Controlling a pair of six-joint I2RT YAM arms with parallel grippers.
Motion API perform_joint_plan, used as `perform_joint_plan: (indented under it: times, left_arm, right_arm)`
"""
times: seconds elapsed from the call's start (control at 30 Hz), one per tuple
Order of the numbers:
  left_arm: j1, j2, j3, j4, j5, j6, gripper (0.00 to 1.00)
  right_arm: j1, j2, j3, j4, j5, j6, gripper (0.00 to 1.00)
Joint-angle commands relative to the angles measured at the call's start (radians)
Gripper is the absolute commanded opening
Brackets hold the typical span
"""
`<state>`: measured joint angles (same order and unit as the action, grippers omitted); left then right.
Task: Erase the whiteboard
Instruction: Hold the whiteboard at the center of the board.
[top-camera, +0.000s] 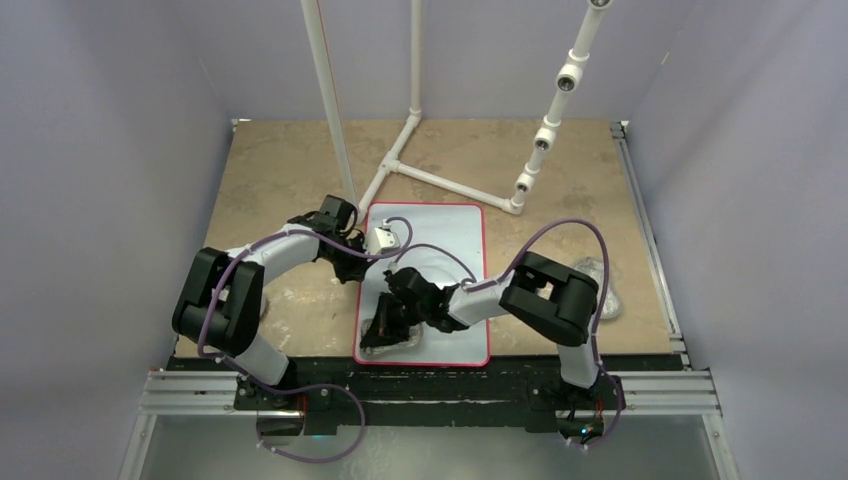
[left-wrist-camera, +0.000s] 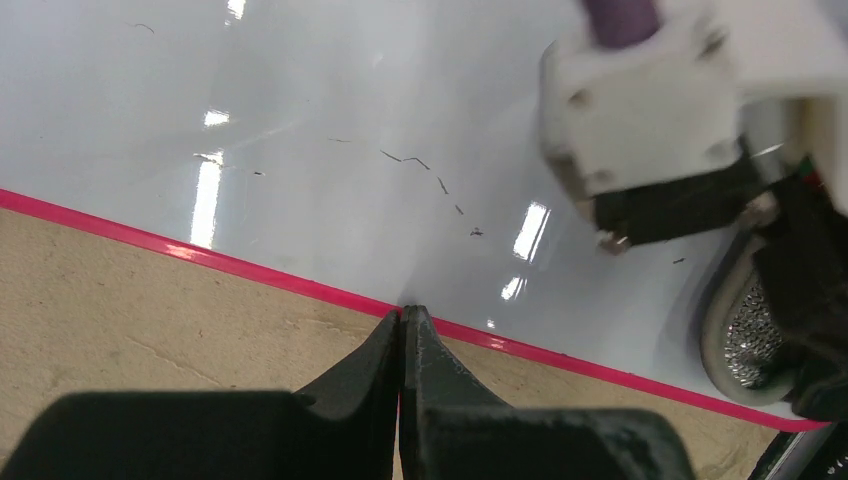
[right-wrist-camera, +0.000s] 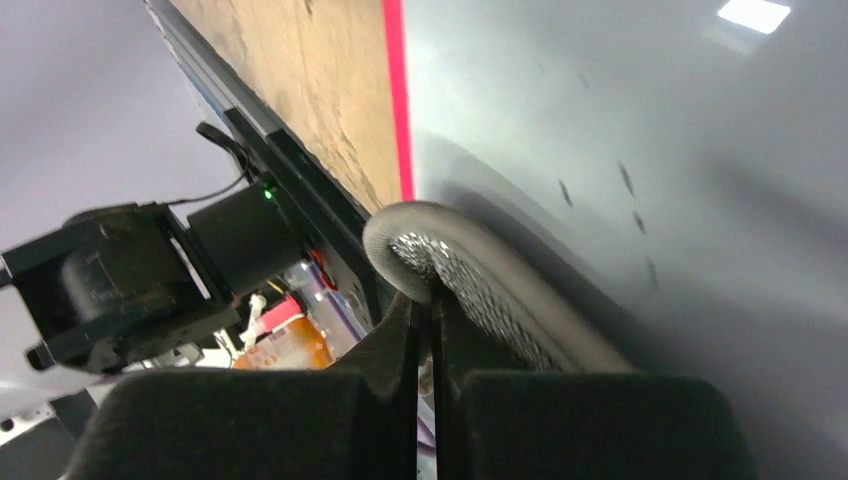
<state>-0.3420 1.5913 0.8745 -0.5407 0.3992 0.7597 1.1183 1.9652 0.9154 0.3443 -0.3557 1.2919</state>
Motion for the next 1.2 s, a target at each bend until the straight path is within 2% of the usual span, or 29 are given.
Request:
perform_joint_plan:
  times: [0.0,0.1,0.17,0.33,0.47,0.57,0.63,0.7,0.83,0.93,1.03,1.17]
  left_arm:
    - [0.006,0.057,-0.058,-0.083,-0.162,0.017,0.00]
    - [0.006,0.046,-0.069,-0.075,-0.168,0.022,0.00]
    - [0.006,0.049,-0.070,-0.070,-0.167,0.019,0.00]
    - [0.006,0.072,-0.059,-0.074,-0.164,0.012,0.00]
    - [0.005,0.082,-0.054,-0.075,-0.172,0.006,0.00]
    - [0.005,0.080,-0.051,-0.080,-0.177,0.003,0.00]
    - [0.005,0.076,-0.051,-0.081,-0.181,0.003,0.00]
    - [0.005,0.075,-0.051,-0.084,-0.182,0.005,0.00]
    - [0.005,0.069,-0.052,-0.088,-0.182,0.006,0.00]
    - [0.005,0.063,-0.051,-0.092,-0.178,0.009,0.00]
    - [0.005,0.064,-0.052,-0.090,-0.174,0.009,0.00]
    - [0.003,0.073,-0.047,-0.095,-0.164,0.001,0.00]
  right_arm:
    - [0.002,-0.083,-0.229,-0.147,0.055,0.001,0.00]
    - [-0.009,-0.223,-0.403,-0.148,0.093,0.021,0.00]
    - [-0.008,-0.256,-0.426,-0.134,0.121,0.025,0.00]
    - [0.027,-0.136,-0.234,-0.154,0.127,-0.001,0.00]
    - [0.041,-0.018,-0.095,-0.090,0.101,0.026,0.00]
    - [0.054,0.051,-0.047,0.021,0.045,0.101,0.00]
    - [0.057,0.057,-0.039,-0.001,0.070,0.117,0.00]
    - [0.054,0.013,-0.102,-0.033,0.089,0.139,0.00]
    - [-0.049,-0.198,-0.402,-0.015,0.161,0.186,0.00]
    - [-0.075,-0.401,-0.489,-0.193,0.317,0.182,0.00]
    - [-0.056,-0.411,-0.420,-0.244,0.391,0.171,0.00]
    - [0.007,-0.176,-0.135,-0.282,0.360,0.101,0.00]
